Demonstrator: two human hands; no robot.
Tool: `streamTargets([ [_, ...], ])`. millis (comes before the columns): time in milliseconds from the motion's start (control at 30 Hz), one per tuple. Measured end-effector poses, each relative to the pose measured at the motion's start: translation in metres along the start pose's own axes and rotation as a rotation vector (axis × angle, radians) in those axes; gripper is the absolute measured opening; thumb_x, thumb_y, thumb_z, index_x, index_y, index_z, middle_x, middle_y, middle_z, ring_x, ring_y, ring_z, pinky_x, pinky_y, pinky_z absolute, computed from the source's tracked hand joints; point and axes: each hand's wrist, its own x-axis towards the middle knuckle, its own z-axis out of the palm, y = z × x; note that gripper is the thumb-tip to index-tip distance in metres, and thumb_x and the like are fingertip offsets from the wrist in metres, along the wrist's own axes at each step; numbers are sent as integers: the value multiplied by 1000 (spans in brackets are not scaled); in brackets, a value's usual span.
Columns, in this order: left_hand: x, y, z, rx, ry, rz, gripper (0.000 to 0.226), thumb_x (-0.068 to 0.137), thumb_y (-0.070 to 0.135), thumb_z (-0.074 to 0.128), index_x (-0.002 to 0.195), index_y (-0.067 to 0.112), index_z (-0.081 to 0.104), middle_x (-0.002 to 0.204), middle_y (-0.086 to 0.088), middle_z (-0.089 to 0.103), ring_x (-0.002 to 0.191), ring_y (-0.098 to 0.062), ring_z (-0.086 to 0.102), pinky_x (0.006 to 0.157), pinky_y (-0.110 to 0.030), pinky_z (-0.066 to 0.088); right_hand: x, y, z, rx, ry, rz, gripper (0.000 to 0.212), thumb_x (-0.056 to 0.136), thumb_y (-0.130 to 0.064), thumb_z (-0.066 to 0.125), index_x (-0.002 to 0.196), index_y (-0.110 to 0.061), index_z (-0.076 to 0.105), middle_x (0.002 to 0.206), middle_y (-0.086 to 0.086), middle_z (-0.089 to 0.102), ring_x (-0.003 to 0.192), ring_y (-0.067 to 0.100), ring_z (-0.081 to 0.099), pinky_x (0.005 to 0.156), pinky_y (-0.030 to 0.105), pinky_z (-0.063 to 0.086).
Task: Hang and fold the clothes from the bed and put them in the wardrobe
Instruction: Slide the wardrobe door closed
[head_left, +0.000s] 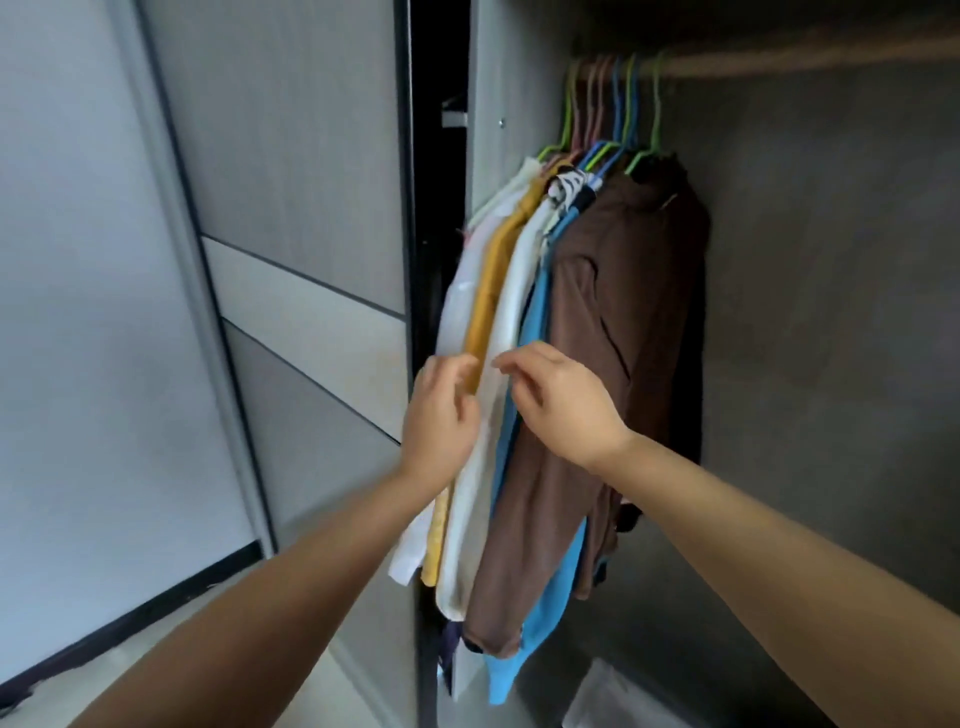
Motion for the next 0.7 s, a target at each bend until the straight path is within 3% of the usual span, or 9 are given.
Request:
streamTargets([
  [133, 30, -38, -22, -44, 97, -312, 47, 86, -4, 49, 131, 6, 44, 127, -11, 43, 116, -22, 46, 98, -22, 36, 68, -21, 35, 78, -43, 96, 44, 96, -18, 51, 139, -16, 43, 130, 5, 51, 111, 19, 56, 90, 39, 48],
  [200, 40, -57, -28, -92, -2, -480, 47, 91, 0, 47, 136, 10, 39, 132, -10, 39, 119, -22, 45, 100, -29, 40, 99, -31, 53, 138, -86, 208, 64, 96, -27, 55, 150, -19, 21, 144, 9, 37, 127, 22, 45, 102, 36, 42],
  [267, 45, -72, -33, -153, -179, -539, 39, 91, -1, 43, 127, 16, 43, 124, -7, 49, 112, -22, 51, 87, -23, 44, 125, -41, 73, 182, -42, 314, 78, 94, -31, 58, 153, -20, 8, 148, 14, 31, 133, 28, 40, 107, 37, 35],
  [333, 49, -85, -34, -166, -321, -488, 35, 88, -5, 40, 112, 19, 44, 98, 3, 55, 99, -20, 57, 64, -9, 42, 146, -46, 90, 159, 88, 407, 82, 93, -31, 60, 153, -18, 6, 147, 16, 33, 129, 32, 43, 103, 38, 39],
  [400, 51, -97, -36, -161, -418, -455, 42, 87, -4, 41, 123, 17, 43, 93, 11, 48, 90, -9, 54, 53, -3, 39, 158, -46, 100, 139, 194, 479, 78, 94, -28, 58, 153, -18, 8, 144, 16, 35, 122, 32, 49, 94, 38, 45],
  [500, 58, -111, -37, -149, -479, -462, 54, 86, -2, 39, 137, 16, 34, 112, 0, 45, 99, -13, 49, 60, -12, 41, 165, -42, 110, 78, 249, 499, 72, 95, -26, 55, 152, -19, 11, 139, 15, 37, 115, 32, 52, 87, 37, 48],
  [600, 61, -110, -32, -197, -456, -495, 58, 80, -9, 35, 135, 12, 34, 126, -10, 42, 111, -21, 48, 83, -29, 48, 166, -44, 115, -16, 252, 512, 73, 94, -25, 56, 152, -21, 11, 133, 15, 38, 98, 29, 56, 79, 38, 52],
  [700, 55, -106, -29, -194, -469, -539, 61, 79, -8, 33, 136, 13, 33, 128, -10, 40, 113, -23, 47, 85, -31, 44, 167, -48, 119, -60, 267, 565, 71, 93, -22, 54, 150, -17, 14, 129, 16, 39, 76, 25, 53, 61, 34, 47],
])
